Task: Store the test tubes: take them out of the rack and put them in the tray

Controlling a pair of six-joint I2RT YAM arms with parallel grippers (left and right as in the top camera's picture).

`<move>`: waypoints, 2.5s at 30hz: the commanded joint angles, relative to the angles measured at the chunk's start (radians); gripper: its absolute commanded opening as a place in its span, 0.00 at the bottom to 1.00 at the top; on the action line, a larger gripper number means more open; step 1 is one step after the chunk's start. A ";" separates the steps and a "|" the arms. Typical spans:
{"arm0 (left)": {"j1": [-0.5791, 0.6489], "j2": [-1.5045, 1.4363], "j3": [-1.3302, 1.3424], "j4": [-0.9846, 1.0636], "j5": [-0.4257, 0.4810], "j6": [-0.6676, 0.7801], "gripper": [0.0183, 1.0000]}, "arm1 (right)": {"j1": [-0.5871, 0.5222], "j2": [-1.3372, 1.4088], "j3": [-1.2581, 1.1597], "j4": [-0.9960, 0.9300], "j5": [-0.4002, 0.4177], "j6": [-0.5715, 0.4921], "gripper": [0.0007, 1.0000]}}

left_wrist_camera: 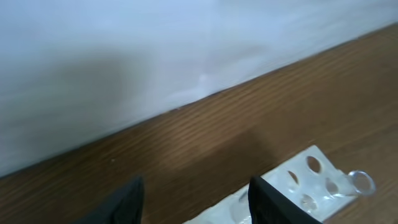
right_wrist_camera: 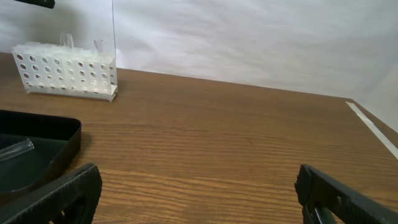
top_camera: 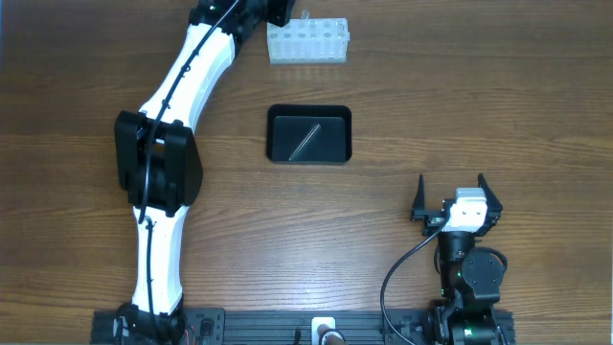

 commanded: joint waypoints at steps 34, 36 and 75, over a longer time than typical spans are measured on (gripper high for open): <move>-0.035 0.056 -0.001 -0.075 -0.007 0.029 0.54 | -0.007 -0.003 -0.005 -0.004 0.009 -0.005 0.99; -0.038 0.057 -0.002 -0.071 -0.008 0.029 0.55 | -0.007 -0.003 -0.005 -0.004 0.009 -0.005 0.99; -0.056 0.117 -0.001 0.023 -0.021 0.027 0.40 | -0.007 -0.003 -0.005 -0.004 0.009 -0.005 0.99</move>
